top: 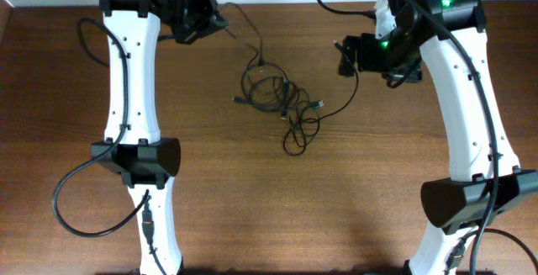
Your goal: Untangle cables
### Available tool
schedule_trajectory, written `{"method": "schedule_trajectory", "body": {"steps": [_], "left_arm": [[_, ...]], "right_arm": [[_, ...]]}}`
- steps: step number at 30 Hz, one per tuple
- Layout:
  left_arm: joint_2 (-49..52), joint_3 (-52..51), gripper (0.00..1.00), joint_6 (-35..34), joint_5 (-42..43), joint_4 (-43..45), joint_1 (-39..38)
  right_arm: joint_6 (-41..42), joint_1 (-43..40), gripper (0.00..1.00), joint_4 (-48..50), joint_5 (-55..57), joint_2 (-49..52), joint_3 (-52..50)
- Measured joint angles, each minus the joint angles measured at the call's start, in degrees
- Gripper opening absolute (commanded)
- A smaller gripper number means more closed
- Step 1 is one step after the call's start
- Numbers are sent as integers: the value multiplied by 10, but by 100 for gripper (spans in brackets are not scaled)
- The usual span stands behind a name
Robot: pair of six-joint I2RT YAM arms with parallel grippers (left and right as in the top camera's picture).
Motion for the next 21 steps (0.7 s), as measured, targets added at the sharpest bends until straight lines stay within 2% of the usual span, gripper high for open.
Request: {"method": "schedule_trajectory", "body": {"steps": [2, 4, 7, 9, 10, 16, 19, 21], "left_arm": [[0, 0, 0, 0, -80, -43, 0], [0, 0, 0, 5, -142, -53, 0], [0, 0, 0, 21, -140, -34, 0], [0, -1, 0, 58, -69, 0, 0], [0, 0, 0, 86, 15, 31, 0], [0, 56, 0, 129, 315, 153, 0], [0, 113, 0, 106, 373, 193, 1], [0, 143, 0, 59, 384, 253, 1]], "right_arm": [[40, -1, 98, -29, 103, 0, 0], [65, -2, 98, -33, 154, 0, 0], [73, -3, 98, -22, 121, 0, 0], [64, -2, 98, -11, 84, 0, 0], [56, 3, 98, -9, 67, 0, 0], [49, 7, 98, -3, 47, 2, 0], [44, 9, 99, 6, 46, 14, -17], [43, 10, 98, 30, 45, 20, -47]]}}
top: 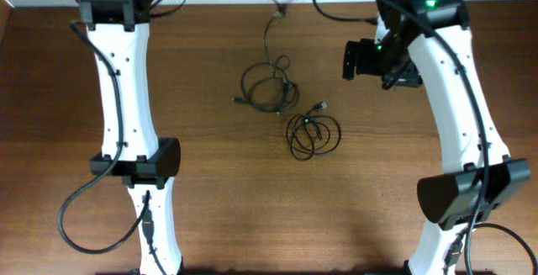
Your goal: Untangle cables
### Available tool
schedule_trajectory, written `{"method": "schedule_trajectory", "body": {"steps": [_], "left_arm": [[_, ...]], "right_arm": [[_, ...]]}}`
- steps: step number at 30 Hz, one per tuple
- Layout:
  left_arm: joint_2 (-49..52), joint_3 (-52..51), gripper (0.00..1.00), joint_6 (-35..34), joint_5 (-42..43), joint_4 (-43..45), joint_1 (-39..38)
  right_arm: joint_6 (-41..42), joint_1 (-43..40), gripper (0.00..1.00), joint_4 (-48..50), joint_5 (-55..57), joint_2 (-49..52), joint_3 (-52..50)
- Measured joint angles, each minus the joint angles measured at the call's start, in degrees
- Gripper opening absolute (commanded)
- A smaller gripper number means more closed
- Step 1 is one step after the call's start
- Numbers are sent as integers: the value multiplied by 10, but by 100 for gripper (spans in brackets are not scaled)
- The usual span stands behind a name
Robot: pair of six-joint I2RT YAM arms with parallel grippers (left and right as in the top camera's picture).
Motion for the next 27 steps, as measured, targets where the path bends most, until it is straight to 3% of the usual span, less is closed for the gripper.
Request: {"method": "schedule_trajectory", "body": {"steps": [5, 7, 12, 16, 19, 21, 24, 27], "left_arm": [[-23, 18, 0, -157, 3, 267, 10], [-49, 18, 0, -214, -26, 289, 38], [-63, 18, 0, -245, -87, 272, 146], [-64, 18, 0, -190, -160, 184, 203], [-64, 17, 0, -88, -352, 21, 226], [-65, 5, 0, -50, -485, -17, 225], [-65, -47, 0, -21, -592, 8, 228], [-64, -105, 0, -11, -627, 137, 229]], "right_arm": [[0, 0, 98, 31, -4, 10, -82], [0, 0, 98, 31, -5, 10, -89], [0, 0, 98, 32, -6, 10, -91], [-1, 0, 98, 32, -9, 10, -91], [0, 0, 98, 35, -9, 10, -92], [0, 0, 98, 41, -10, 10, -92], [0, 0, 98, 50, -22, 10, -92], [0, 0, 98, 50, -29, 10, -92]]}}
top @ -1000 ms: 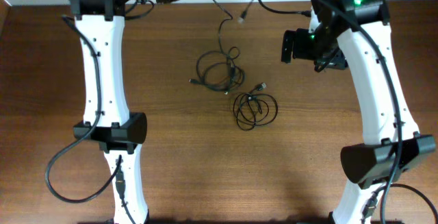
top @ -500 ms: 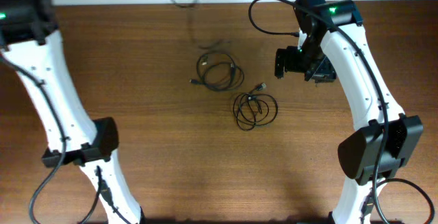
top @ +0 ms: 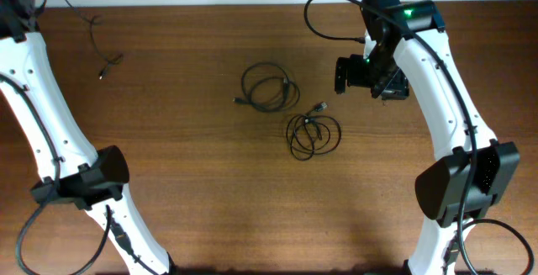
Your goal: Untangle cables
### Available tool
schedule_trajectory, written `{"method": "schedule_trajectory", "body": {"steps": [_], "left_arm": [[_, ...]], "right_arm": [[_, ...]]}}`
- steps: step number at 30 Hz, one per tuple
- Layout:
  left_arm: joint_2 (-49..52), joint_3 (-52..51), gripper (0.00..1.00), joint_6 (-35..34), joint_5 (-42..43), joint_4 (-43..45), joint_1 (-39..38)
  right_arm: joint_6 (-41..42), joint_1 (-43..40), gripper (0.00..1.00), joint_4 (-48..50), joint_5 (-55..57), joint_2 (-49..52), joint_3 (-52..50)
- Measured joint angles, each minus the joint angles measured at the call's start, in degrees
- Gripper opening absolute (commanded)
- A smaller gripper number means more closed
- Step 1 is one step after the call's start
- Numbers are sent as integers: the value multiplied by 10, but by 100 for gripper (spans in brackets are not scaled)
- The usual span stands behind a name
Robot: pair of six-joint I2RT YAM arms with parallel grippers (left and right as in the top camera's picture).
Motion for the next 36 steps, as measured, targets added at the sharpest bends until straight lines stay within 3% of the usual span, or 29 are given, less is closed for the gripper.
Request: {"method": "schedule_trajectory", "body": {"steps": [3, 7, 11, 12, 13, 14, 20, 26, 28, 32, 36], "left_arm": [[0, -52, 0, 4, -11, 186, 0], [-1, -144, 0, 49, -63, 312, -1], [-1, -312, 2, 113, -120, 423, 4], [-1, -360, 27, 121, -125, 442, 10], [2, -411, 72, 127, -130, 446, 22], [7, -432, 99, 132, -130, 439, 33], [27, -477, 99, 136, -122, 366, 91], [27, -477, 99, 136, 142, 375, 79], [27, -477, 99, 136, 207, 336, 78], [29, -476, 99, 138, 111, 178, 64], [66, -476, 99, 166, 72, 147, 51]], "right_arm": [[0, 0, 98, -3, -4, 0, 0], [0, 0, 98, -5, -4, 0, 0], [0, 0, 98, -4, -4, 0, 0], [0, 0, 98, -3, -4, 0, 0], [0, 0, 98, -3, -4, 0, 0], [0, 0, 98, -3, -4, 0, 0], [0, 0, 98, 1, -12, 0, 0], [0, 0, 98, 1, -29, 0, 0], [0, 0, 98, 1, -30, 0, 0], [0, 0, 98, 1, -31, 0, 0], [0, 0, 98, 3, -32, 0, 0]]}}
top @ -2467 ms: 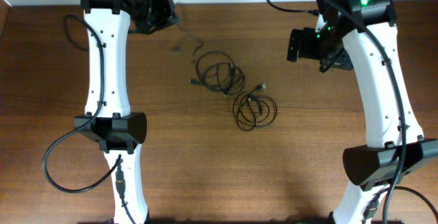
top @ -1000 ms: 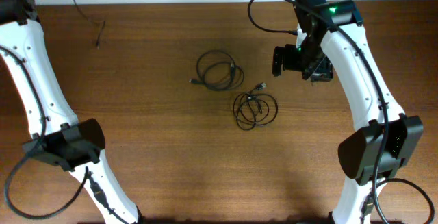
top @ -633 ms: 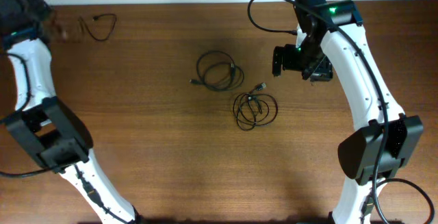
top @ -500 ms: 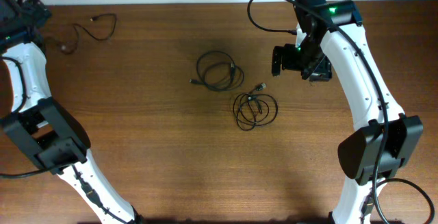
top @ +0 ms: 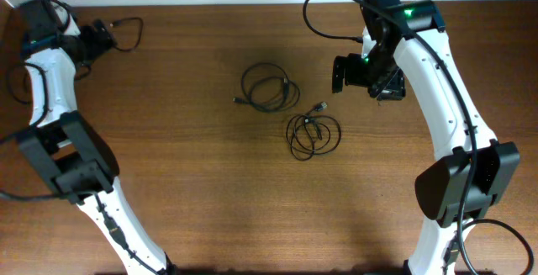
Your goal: Untangle cables
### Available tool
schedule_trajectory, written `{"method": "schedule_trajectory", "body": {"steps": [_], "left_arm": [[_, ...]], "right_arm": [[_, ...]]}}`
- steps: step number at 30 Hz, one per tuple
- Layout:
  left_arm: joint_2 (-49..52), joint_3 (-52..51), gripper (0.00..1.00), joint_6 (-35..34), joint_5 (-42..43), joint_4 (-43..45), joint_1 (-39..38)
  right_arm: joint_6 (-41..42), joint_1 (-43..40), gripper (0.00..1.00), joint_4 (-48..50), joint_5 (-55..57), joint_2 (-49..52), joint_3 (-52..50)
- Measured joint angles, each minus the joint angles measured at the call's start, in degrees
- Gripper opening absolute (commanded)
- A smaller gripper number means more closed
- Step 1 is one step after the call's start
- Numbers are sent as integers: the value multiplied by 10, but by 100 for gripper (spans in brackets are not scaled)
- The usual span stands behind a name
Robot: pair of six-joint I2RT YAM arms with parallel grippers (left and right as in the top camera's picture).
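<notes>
Two black cables lie coiled apart in the middle of the table: one loop and, to its right and nearer, a tighter coil with a plug end showing. A third black cable loops over the far left corner. My left gripper sits at that cable's end and looks shut on it. My right gripper hovers to the right of the two coils, open, with nothing between its fingers.
The brown wooden table runs up to a white wall along the far edge. The left arm's lower links stand over the table's left side, and the right arm's base stands at the right.
The left arm has come down from the top left corner of the view to the far left corner of the table. Its cable, then dangling, now lies looped beside the gripper. The right arm has not moved.
First the cables lay tangled in the middle, with a gripper at a strand on each side. Then two coils lay apart, the right gripper was free and the left held a third cable by the far edge. That cable went to the far left, now down at the corner.
</notes>
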Motion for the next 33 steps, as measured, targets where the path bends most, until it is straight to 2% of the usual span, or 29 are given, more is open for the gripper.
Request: {"method": "schedule_trajectory", "body": {"steps": [3, 5, 6, 8, 9, 11, 13, 15, 16, 22, 28, 29, 30, 31, 33], "left_arm": [[43, 0, 98, 99, -21, 10, -9], [52, -2, 85, 149, -56, 35, -15], [52, -1, 84, 165, -68, 46, -15], [53, -1, 67, 199, -85, 58, -15], [57, -1, 62, 220, -91, 67, -15], [73, -1, 44, 254, -105, 96, -15], [84, -2, 33, 265, -111, 119, -15], [87, -2, 8, 274, -114, 143, -14], [87, -2, 0, 278, -115, 151, -14], [87, 12, 0, 281, -118, 195, -14], [87, 161, 0, 281, -68, 216, -14], [86, 169, 15, 281, -47, 214, -14], [85, 169, 54, 287, -33, 204, -15], [85, 168, 99, 291, -26, 191, -16], [87, 157, 99, 306, -12, 165, -18]], "right_arm": [[0, 0, 98, -3, 0, 0, 0], [0, 0, 98, -3, 0, 0, 0], [0, 0, 98, -1, 0, 0, 0], [0, 0, 98, 7, 0, 0, 0], [0, 0, 98, 9, 0, 0, 0], [0, 0, 98, 9, 0, 0, 0], [0, 0, 98, 11, 0, 0, 0], [0, 0, 98, 10, 0, 0, 0], [0, 0, 98, 11, 0, 0, 0], [0, 0, 98, 11, -1, 0, 0], [0, 0, 98, 11, -2, 0, 0], [0, 0, 98, 11, -2, 0, 0], [0, 0, 98, 11, -2, 0, 0], [0, 0, 98, 11, -2, 0, 0], [0, 0, 98, 13, -2, 0, 0]]}}
